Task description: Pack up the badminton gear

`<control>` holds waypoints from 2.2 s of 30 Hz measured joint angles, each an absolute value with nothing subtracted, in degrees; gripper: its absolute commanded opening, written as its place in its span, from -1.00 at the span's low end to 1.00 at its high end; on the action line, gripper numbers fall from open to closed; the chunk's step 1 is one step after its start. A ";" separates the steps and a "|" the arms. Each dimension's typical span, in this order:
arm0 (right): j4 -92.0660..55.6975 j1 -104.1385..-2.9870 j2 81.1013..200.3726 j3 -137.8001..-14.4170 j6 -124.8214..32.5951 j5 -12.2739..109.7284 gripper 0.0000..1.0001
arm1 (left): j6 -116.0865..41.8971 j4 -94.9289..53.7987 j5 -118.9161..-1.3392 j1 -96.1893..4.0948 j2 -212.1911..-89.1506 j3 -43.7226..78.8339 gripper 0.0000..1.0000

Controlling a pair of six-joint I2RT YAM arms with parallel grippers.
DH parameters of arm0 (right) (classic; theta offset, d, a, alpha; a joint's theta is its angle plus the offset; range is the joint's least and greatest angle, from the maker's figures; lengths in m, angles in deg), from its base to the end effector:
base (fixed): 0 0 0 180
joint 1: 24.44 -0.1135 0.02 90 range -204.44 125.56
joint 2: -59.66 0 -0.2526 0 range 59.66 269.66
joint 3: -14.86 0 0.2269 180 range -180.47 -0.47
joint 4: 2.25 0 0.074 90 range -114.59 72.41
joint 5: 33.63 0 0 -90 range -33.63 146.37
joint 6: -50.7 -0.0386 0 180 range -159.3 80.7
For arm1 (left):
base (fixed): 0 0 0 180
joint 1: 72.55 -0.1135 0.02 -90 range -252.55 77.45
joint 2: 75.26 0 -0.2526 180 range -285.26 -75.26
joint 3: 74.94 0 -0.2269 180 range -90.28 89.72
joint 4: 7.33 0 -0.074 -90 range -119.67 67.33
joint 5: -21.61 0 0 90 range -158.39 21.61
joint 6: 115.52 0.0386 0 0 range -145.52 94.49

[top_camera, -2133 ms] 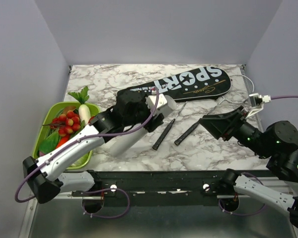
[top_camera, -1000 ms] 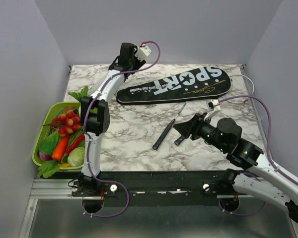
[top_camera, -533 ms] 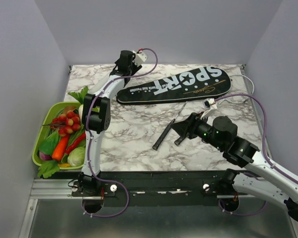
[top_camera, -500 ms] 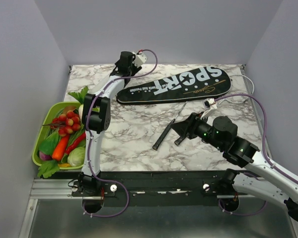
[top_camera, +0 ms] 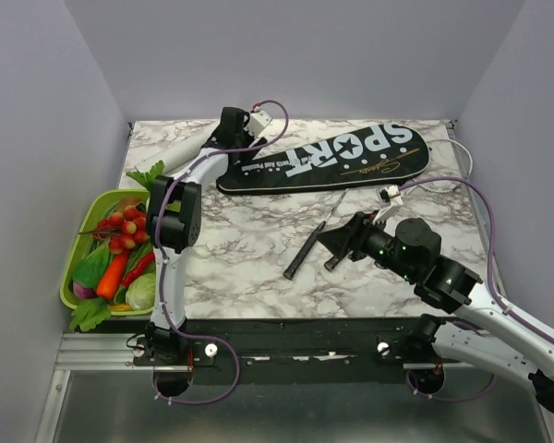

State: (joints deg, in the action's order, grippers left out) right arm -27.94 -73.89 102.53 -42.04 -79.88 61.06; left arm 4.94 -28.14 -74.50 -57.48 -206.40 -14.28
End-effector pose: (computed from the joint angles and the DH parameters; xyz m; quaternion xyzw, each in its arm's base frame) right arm 0.1098 0.1234 0.3176 -0.0341 0.7743 0.4239 0.4686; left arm 0.4867 -0.1268 0.1968 0.3154 0.8176 0.1105 0.4689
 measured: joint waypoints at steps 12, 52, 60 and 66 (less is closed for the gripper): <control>-37.27 -73.80 105.09 -48.05 -79.07 69.43 0.49 | 5.31 -33.15 -62.76 -49.67 -187.25 -9.91 0.97; -49.12 -72.42 100.95 -44.85 -81.49 69.06 0.44 | 14.06 -36.86 -73.06 -39.42 -203.77 -6.02 -0.49; -48.35 -72.42 100.89 -43.83 -81.60 68.27 0.42 | 16.02 -37.15 -75.74 -39.42 -205.35 -7.27 -1.00; -48.31 -72.42 100.04 -43.06 -82.02 67.66 0.39 | 14.73 -39.18 -76.31 -39.42 -205.35 -8.36 -1.00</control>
